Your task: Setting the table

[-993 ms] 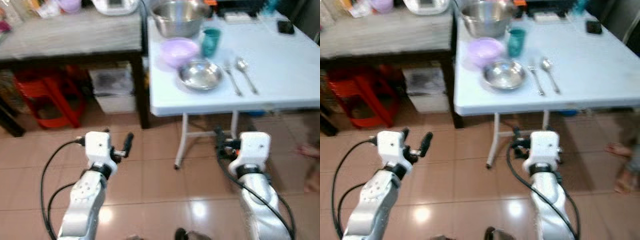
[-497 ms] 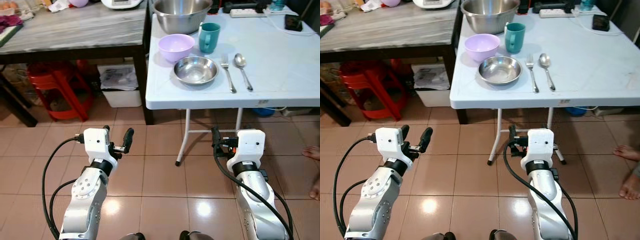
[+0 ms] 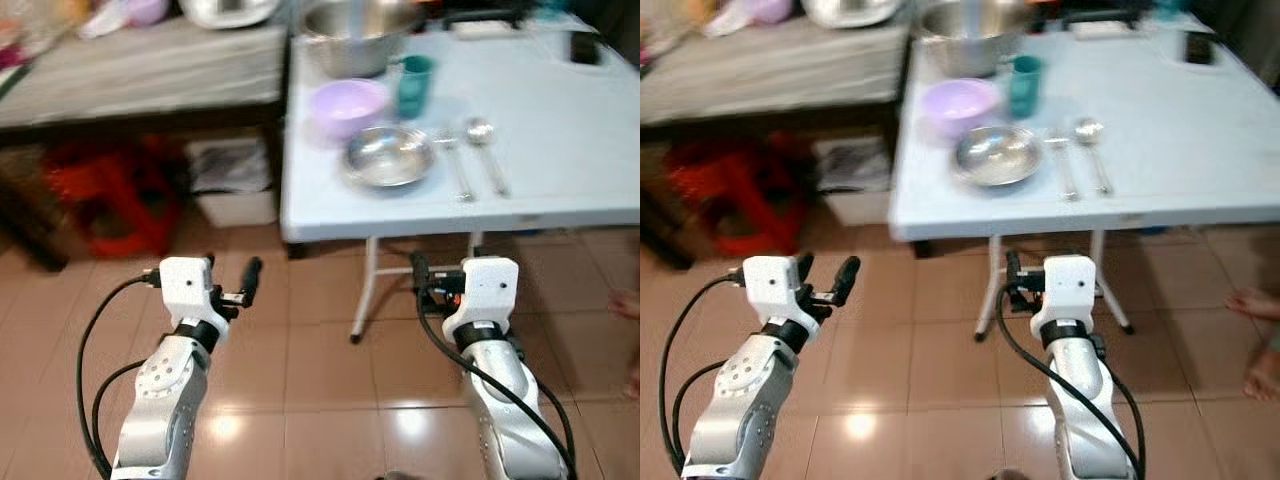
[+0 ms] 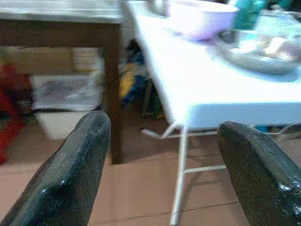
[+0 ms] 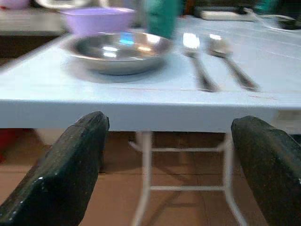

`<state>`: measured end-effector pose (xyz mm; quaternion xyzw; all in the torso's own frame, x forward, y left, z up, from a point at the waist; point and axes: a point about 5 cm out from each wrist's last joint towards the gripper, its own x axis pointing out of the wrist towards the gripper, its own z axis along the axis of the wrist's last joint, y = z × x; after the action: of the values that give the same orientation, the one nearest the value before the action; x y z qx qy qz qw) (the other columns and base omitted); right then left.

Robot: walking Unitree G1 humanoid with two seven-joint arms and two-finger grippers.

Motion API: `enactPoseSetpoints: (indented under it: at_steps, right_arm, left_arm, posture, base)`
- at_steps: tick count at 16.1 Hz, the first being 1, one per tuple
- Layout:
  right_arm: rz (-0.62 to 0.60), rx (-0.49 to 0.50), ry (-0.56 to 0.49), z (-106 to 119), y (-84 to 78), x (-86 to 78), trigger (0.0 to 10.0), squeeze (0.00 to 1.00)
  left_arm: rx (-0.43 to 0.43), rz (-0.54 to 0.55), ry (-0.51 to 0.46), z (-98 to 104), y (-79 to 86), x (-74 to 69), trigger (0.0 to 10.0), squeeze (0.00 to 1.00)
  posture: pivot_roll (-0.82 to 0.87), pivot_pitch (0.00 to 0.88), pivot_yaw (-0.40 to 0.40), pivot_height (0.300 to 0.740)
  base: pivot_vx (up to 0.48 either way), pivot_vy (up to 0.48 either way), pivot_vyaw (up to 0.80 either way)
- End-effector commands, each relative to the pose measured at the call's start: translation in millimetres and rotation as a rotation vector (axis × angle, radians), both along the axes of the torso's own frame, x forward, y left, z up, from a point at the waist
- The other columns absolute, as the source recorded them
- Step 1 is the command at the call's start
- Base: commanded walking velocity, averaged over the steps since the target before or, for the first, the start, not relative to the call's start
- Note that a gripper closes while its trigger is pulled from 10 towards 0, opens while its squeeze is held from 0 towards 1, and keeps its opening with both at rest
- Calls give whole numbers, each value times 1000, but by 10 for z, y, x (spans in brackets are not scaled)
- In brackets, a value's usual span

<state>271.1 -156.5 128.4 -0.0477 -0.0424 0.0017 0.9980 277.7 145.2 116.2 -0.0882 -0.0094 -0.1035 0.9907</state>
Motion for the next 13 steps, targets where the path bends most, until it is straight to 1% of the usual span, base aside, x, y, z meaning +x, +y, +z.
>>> enactPoseSetpoints:
  at_steps: [1,11,13]
  right_arm:
    - [-11,6,-2,2,-24,-11,10000,0]
    - [14,-53,-60,131,32,-10,10000,0]
    - [11,-50,-62,137,31,-5,10000,0]
  left_arm:
    - [7,-15,3,6,-18,-15,10000,0]
    - [0,-30,0,27,-46,-9,10000,0]
    - [-1,-31,1,28,-45,-3,10000,0]
  posture:
    - [-102,151,82,740]
    - [-108,155,82,740]
    - [-108,154,83,740]
  base:
    - [322,0,0]
    - [321,0,0]
    - [322,0,516]
